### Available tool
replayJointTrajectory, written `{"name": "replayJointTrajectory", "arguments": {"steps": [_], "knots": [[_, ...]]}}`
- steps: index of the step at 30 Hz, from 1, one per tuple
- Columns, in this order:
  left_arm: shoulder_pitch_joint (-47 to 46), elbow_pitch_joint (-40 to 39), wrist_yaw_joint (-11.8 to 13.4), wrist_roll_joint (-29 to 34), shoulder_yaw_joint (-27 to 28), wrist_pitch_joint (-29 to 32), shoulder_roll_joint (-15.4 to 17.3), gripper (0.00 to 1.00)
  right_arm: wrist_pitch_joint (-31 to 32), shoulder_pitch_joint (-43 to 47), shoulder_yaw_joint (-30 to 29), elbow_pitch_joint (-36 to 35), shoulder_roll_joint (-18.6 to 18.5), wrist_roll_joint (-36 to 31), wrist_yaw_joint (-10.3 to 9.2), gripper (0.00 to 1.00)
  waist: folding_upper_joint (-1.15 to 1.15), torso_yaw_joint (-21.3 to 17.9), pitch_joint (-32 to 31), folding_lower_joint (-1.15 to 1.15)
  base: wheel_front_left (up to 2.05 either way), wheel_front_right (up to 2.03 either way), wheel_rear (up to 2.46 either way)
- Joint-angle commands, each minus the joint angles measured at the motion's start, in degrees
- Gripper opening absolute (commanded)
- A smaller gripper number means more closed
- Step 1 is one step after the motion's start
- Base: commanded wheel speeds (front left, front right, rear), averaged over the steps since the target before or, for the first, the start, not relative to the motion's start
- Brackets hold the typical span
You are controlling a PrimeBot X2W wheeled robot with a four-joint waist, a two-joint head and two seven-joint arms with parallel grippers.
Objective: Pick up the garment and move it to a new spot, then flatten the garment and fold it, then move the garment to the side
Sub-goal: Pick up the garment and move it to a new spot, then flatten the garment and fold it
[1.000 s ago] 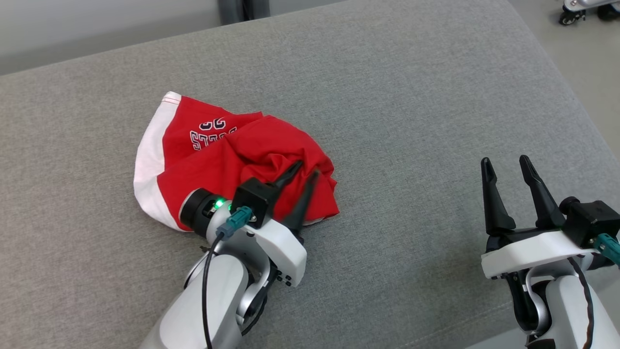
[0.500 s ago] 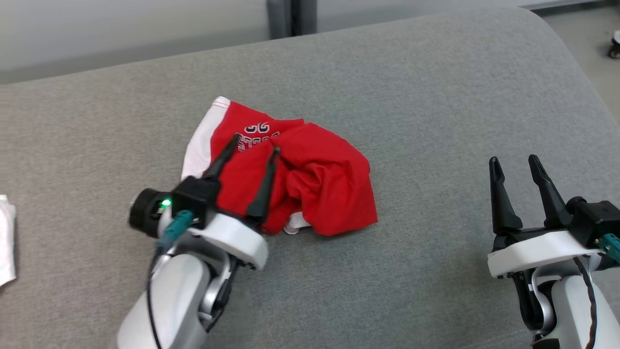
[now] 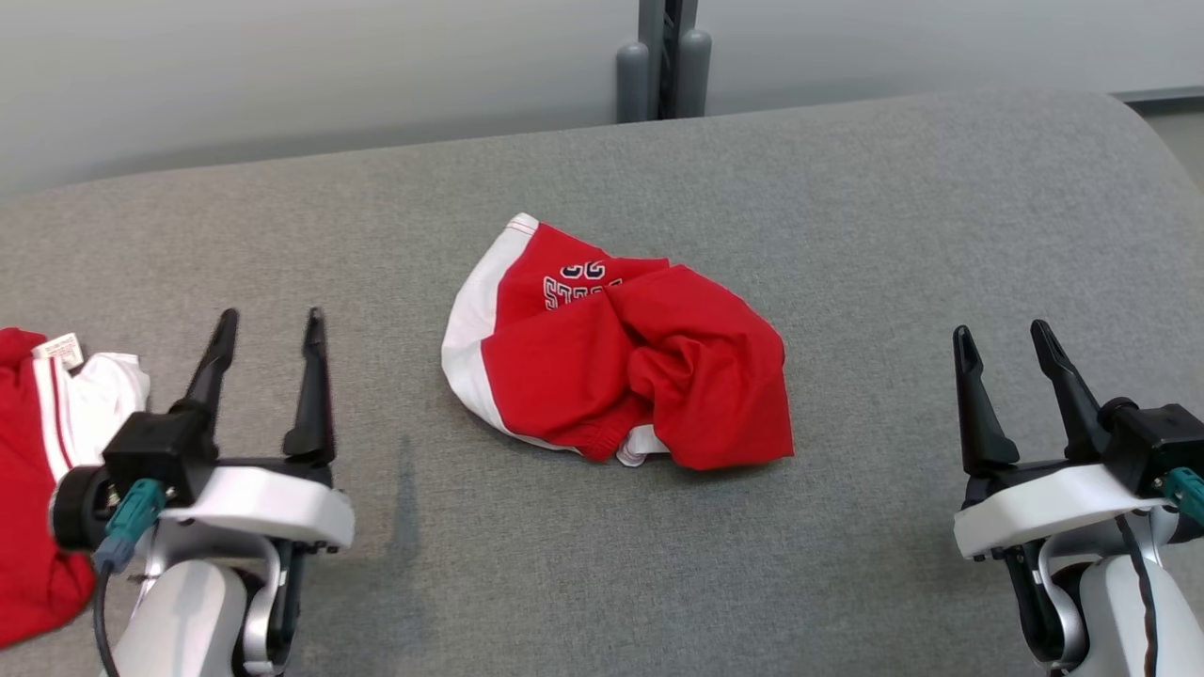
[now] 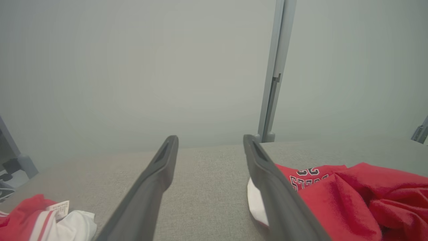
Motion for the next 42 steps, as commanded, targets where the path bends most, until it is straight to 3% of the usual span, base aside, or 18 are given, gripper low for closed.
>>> {"name": "replayJointTrajectory", "arguments": {"steps": [1,24,42], "knots": [[0.7,-0.4,0.5,-0.3,0.6,-0.1,0.6,1.00,0.3,0.6,-0.1,-0.4,-0.3,-0.6,0.01,1.00,0.00,0.7,-0.7,0.00,0.00,0.00,0.00],[11.5,-6.1,3.0,-1.0,0.5,2.9,3.5,1.00,4.3,7.8,0.2,-4.1,-0.3,-2.3,0.01,1.00,0.00,1.4,-8.5,0.00,0.00,0.00,0.00],[12.9,-6.2,3.4,-2.3,0.0,4.4,4.1,1.00,6.3,9.8,1.2,-7.1,-0.2,-2.6,0.01,1.00,0.00,1.9,-9.4,0.00,0.00,0.00,0.00]]}}
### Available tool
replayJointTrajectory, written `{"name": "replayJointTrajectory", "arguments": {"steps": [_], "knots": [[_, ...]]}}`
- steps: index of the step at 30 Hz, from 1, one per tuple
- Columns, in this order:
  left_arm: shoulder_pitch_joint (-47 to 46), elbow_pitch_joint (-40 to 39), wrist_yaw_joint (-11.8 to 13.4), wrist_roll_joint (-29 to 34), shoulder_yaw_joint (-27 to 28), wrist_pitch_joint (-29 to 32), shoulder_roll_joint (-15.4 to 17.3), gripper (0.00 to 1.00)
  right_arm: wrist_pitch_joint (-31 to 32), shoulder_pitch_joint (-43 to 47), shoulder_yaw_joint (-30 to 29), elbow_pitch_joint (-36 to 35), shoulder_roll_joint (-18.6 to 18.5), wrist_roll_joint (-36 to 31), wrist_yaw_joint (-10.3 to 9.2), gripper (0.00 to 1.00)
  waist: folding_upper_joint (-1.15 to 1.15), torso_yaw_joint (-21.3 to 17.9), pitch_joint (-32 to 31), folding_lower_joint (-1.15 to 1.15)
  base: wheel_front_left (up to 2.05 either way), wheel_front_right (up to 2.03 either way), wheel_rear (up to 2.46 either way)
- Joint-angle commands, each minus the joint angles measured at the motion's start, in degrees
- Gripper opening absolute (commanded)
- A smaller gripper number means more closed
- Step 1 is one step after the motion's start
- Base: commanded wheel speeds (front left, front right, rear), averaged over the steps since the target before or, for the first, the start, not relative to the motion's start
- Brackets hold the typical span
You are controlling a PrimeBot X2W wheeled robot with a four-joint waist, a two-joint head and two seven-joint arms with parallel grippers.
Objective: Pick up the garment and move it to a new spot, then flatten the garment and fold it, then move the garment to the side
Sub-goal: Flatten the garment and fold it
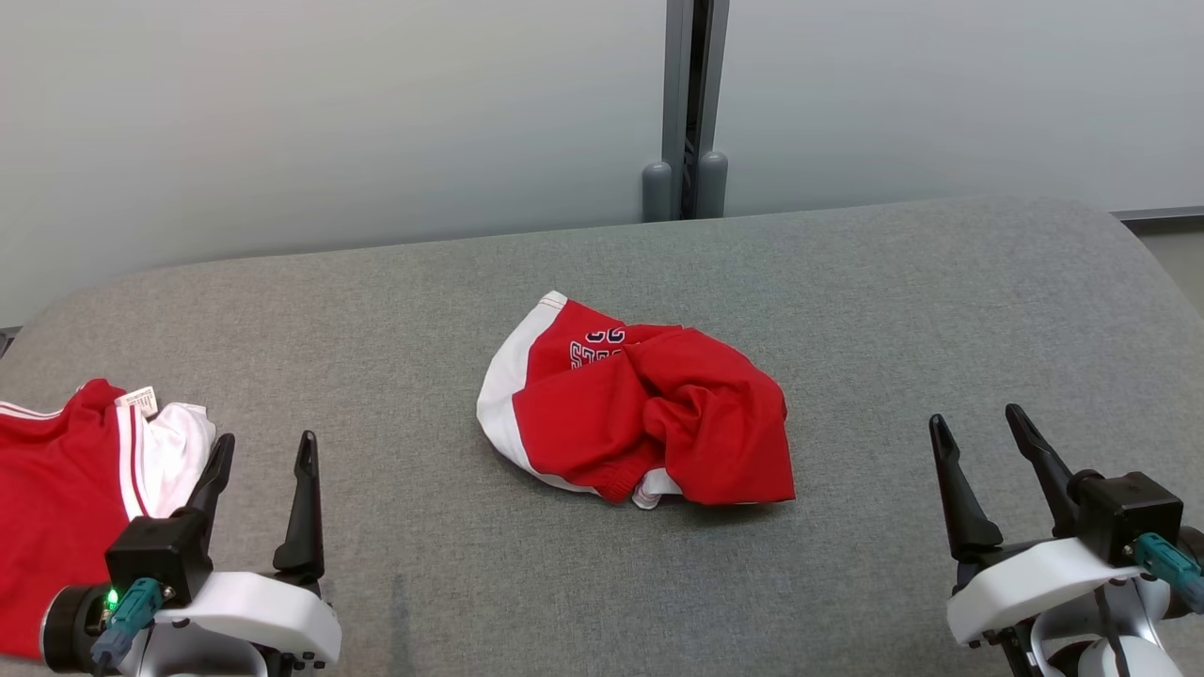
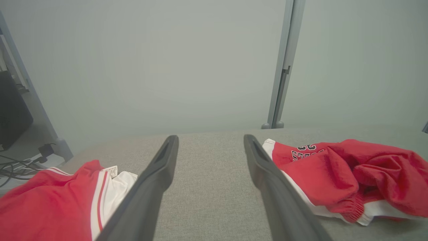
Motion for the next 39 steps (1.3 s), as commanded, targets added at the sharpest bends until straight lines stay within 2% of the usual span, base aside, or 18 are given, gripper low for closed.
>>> {"name": "replayJointTrajectory", "arguments": {"steps": [1,20,34,39], "knots": [[0.3,0.2,0.3,-0.3,0.0,0.3,0.2,1.00,0.1,0.3,-0.1,-0.2,-0.2,0.2,0.01,1.00,0.00,0.0,0.0,0.00,0.00,0.00,0.00],[-1.8,0.2,0.4,-0.3,-1.0,0.5,0.5,1.00,0.1,-2.4,1.3,0.2,-0.4,-0.1,0.01,1.00,0.00,0.6,2.0,0.00,0.00,0.00,0.00],[-6.4,1.8,-0.5,-0.3,-1.9,-2.3,-1.3,1.00,3.7,-7.6,18.7,3.4,-3.8,-1.3,0.01,1.00,0.00,4.5,9.9,0.00,0.00,0.00,0.00],[-8.3,3.2,-1.0,-0.6,-2.3,-3.4,-2.0,1.00,4.4,-11.2,23.6,6.5,-6.4,-5.2,0.00,1.00,0.00,5.2,12.8,0.00,0.00,0.00,0.00]]}}
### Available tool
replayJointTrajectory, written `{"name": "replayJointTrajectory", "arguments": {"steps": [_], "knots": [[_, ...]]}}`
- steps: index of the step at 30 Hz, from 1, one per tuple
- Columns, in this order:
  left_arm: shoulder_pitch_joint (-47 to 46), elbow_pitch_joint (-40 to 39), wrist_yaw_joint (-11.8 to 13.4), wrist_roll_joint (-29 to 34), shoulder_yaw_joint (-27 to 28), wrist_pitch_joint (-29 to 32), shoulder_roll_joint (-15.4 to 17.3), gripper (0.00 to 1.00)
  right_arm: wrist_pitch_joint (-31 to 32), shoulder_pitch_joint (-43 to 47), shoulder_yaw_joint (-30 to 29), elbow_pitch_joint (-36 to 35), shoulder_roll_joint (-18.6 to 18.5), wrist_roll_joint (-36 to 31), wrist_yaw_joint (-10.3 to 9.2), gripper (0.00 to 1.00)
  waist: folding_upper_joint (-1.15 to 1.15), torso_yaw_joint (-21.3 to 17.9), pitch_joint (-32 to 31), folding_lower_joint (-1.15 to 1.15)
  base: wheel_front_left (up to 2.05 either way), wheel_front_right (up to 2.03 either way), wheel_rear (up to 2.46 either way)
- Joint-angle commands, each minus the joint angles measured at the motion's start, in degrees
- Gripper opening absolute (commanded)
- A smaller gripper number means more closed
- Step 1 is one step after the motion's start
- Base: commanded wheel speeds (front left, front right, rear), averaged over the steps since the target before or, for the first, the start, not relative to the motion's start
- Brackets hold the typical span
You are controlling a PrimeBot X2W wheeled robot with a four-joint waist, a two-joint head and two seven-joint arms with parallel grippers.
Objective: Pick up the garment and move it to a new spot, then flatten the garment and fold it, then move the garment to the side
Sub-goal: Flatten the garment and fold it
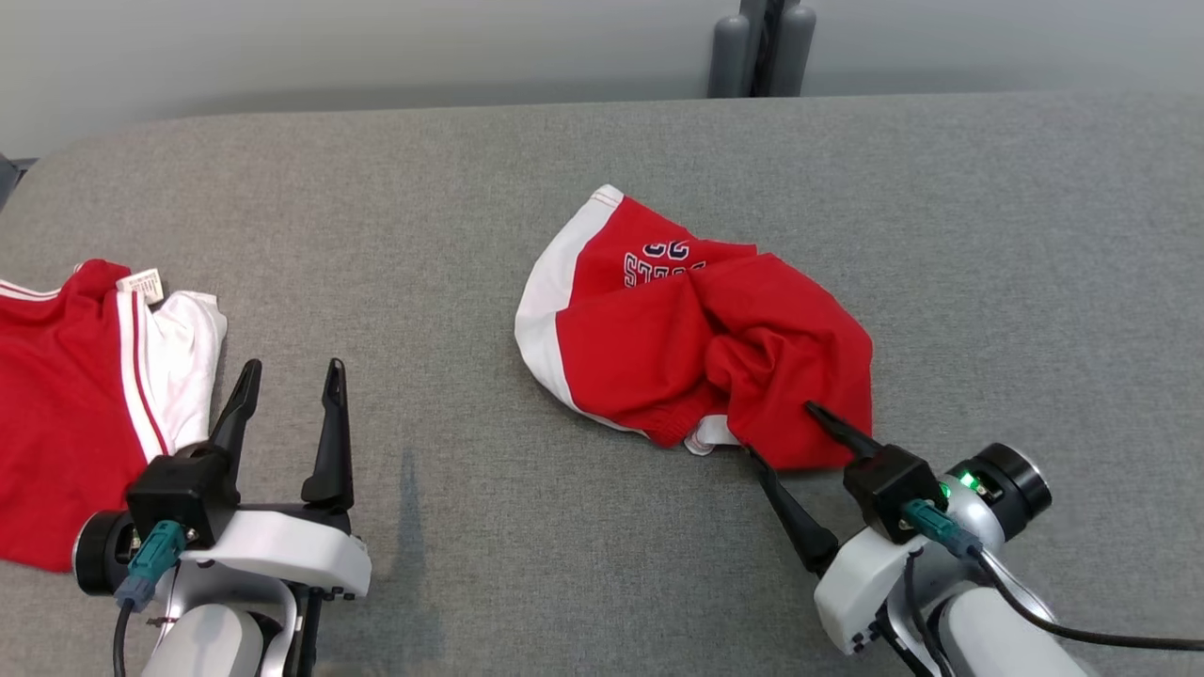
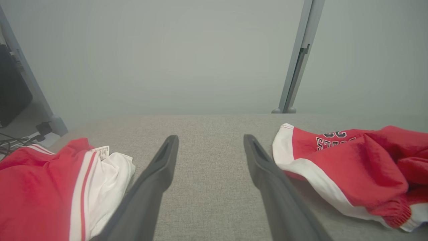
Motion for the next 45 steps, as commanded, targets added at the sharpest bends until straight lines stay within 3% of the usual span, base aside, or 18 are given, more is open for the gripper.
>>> {"name": "replayJointTrajectory", "arguments": {"steps": [1,6,7,8,9,17,25,30,37,38,39,40,45], "knots": [[-1.5,0.5,-0.4,-0.3,0.0,-0.5,-0.1,1.00,0.1,-1.8,0.8,1.0,-0.8,-1.7,-0.01,1.00,0.00,0.6,1.8,0.00,0.00,0.00,0.00],[-3.0,1.5,-0.9,-0.4,-0.3,-1.2,-0.7,1.00,1.1,-4.2,2.2,3.2,-1.5,-4.9,-0.01,1.00,0.00,0.6,3.5,0.00,0.00,0.00,0.00],[-3.2,1.8,-1.0,-0.4,-0.4,-1.5,-0.8,1.00,1.2,-4.7,2.3,3.7,-1.3,-4.9,-0.01,0.53,0.00,0.6,3.8,0.00,0.00,0.00,0.00],[-3.5,2.1,-1.1,-0.4,-0.4,-1.6,-0.9,1.00,1.1,-5.2,2.3,4.0,-1.3,-5.0,-0.01,0.39,0.00,0.5,4.0,0.00,0.00,0.00,0.00],[-3.8,2.3,-1.3,-0.4,-0.5,-1.7,-0.9,1.00,1.2,-5.6,2.0,4.4,-1.2,-4.8,-0.01,0.00,0.00,0.5,4.3,0.00,0.00,0.00,0.00],[-5.2,4.3,-1.9,-0.5,-0.8,-2.7,-1.2,1.00,-0.8,-6.8,-1.8,2.7,-0.2,-2.2,-0.01,0.00,0.00,-0.7,4.4,0.00,0.00,0.00,0.00],[-5.9,4.6,-1.9,-0.4,-1.2,-2.6,-0.7,1.00,-1.7,-6.2,-13.0,-0.3,1.3,2.1,-0.01,0.00,0.00,-2.1,3.8,0.00,0.00,0.00,0.00],[-6.4,4.8,-2.3,-0.3,-1.8,-2.3,-0.8,1.00,-2.6,-7.5,-19.1,3.7,1.4,5.8,-0.01,0.00,0.00,-2.3,4.2,0.00,0.00,0.00,0.00],[-7.4,4.9,-2.6,0.0,-2.9,-2.1,-1.0,1.00,-5.8,-11.2,-21.8,13.2,0.5,12.3,-0.01,0.00,0.00,-1.9,4.9,0.00,0.00,0.00,0.00],[-7.5,4.9,-2.7,0.1,-3.0,-2.1,-1.0,1.00,-6.4,-11.8,-22.1,14.5,0.8,13.6,-0.01,0.10,0.00,-1.9,4.9,0.00,0.00,0.00,0.00],[-7.6,5.0,-2.7,0.1,-3.1,-2.1,-1.0,1.00,-7.0,-12.3,-22.1,15.6,0.7,14.2,-0.01,0.42,0.00,-1.8,4.9,0.00,0.00,0.00,0.00],[-7.7,5.1,-2.8,0.1,-3.2,-2.1,-1.0,1.00,-7.6,-12.7,-22.1,16.5,0.2,14.6,-0.01,0.99,0.00,-1.8,4.9,0.00,0.00,0.00,0.00],[-7.2,5.8,-2.7,-0.2,-3.4,-2.3,-1.0,1.00,-10.3,-11.9,-21.7,19.6,-0.7,16.8,-0.01,1.00,0.00,-1.7,3.8,0.00,0.00,0.00,0.00]]}}
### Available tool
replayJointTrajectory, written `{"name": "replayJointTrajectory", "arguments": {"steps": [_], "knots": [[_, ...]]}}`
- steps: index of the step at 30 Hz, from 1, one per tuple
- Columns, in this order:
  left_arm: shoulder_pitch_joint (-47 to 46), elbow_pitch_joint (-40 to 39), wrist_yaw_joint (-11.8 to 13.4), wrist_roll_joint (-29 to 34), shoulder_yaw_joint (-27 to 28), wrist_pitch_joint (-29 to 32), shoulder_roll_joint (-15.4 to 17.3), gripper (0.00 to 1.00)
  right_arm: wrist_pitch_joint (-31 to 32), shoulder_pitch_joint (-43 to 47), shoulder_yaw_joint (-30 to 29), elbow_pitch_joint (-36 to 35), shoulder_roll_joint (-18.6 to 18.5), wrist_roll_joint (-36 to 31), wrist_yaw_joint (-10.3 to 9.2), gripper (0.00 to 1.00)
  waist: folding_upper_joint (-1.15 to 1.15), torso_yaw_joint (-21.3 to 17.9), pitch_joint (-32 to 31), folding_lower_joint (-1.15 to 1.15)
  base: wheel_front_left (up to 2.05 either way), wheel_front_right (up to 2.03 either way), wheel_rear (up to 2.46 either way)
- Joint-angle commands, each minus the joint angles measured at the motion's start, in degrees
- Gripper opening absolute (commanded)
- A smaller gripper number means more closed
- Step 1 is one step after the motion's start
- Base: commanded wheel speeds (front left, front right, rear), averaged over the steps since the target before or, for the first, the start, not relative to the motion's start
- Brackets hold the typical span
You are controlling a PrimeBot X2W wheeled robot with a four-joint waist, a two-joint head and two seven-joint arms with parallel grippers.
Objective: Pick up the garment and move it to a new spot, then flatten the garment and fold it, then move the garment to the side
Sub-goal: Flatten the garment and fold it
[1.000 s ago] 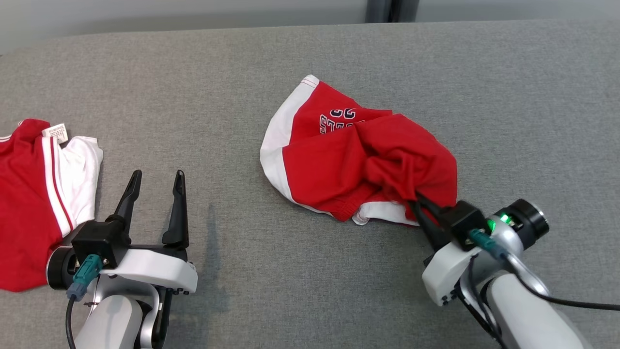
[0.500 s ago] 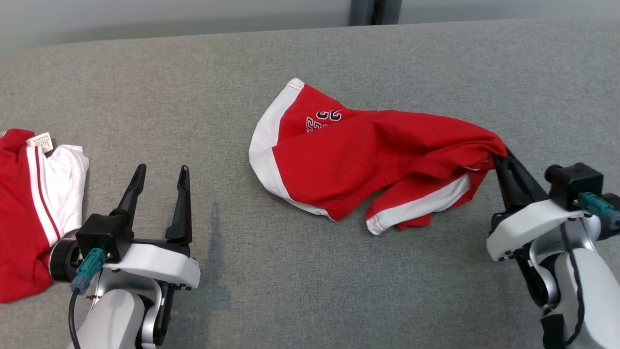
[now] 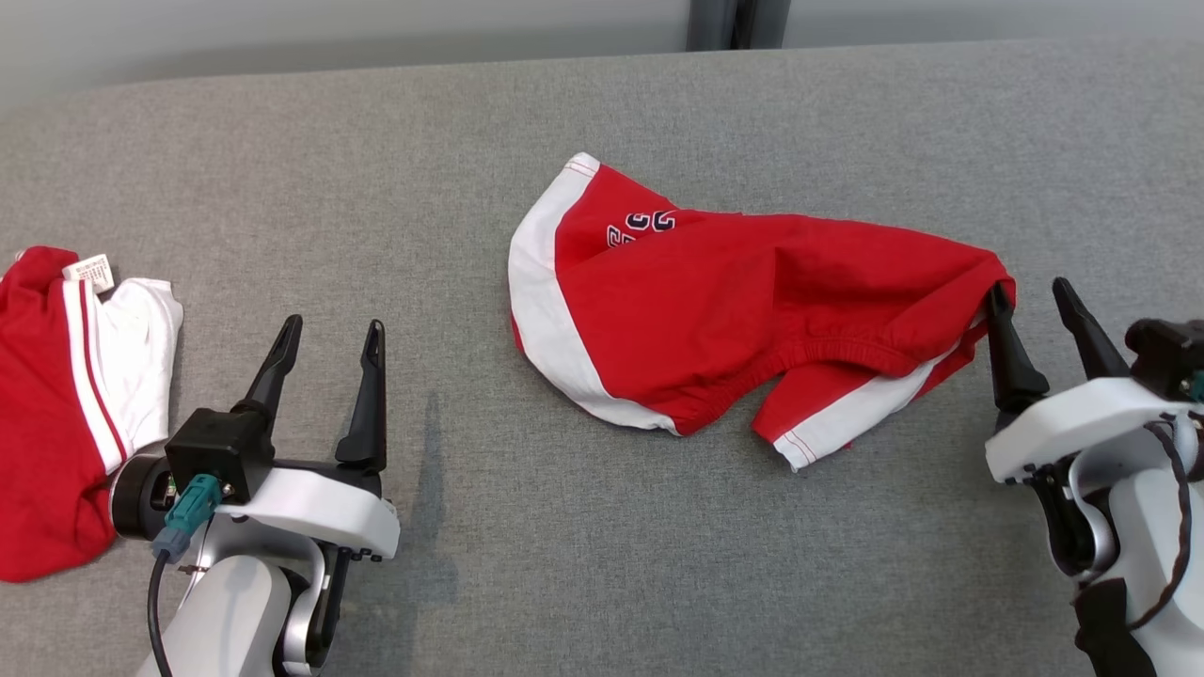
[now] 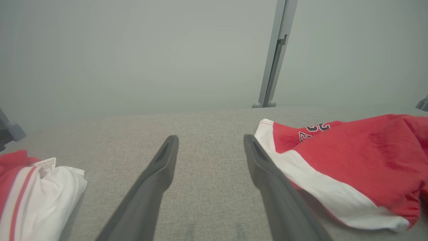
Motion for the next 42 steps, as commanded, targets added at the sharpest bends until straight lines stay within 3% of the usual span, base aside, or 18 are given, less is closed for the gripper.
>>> {"name": "replayJointTrajectory", "arguments": {"steps": [1,12,29,42], "knots": [[0.0,0.2,0.0,-0.3,0.1,-0.3,0.3,1.00,-0.8,1.0,-0.1,0.6,-0.9,0.1,0.01,1.00,0.00,-0.1,-0.6,0.00,0.00,0.00,0.00],[2.4,-0.1,0.8,-0.7,0.1,0.0,1.1,1.00,-2.8,7.1,-2.8,-2.7,-1.1,-3.4,0.01,1.00,0.00,-1.3,-4.5,0.00,0.00,0.00,0.00],[7.2,-3.1,2.5,-0.8,-0.4,1.5,3.1,1.00,5.2,19.8,-1.6,-27.6,4.4,-10.3,0.01,1.00,0.00,-1.5,-10.8,0.00,0.00,0.00,0.00],[8.9,-4.7,3.3,-1.2,-0.8,2.5,3.8,1.00,8.1,24.3,-1.9,-31.5,5.5,-10.6,0.01,1.00,0.00,-1.6,-11.5,0.00,0.00,0.00,0.00]]}}
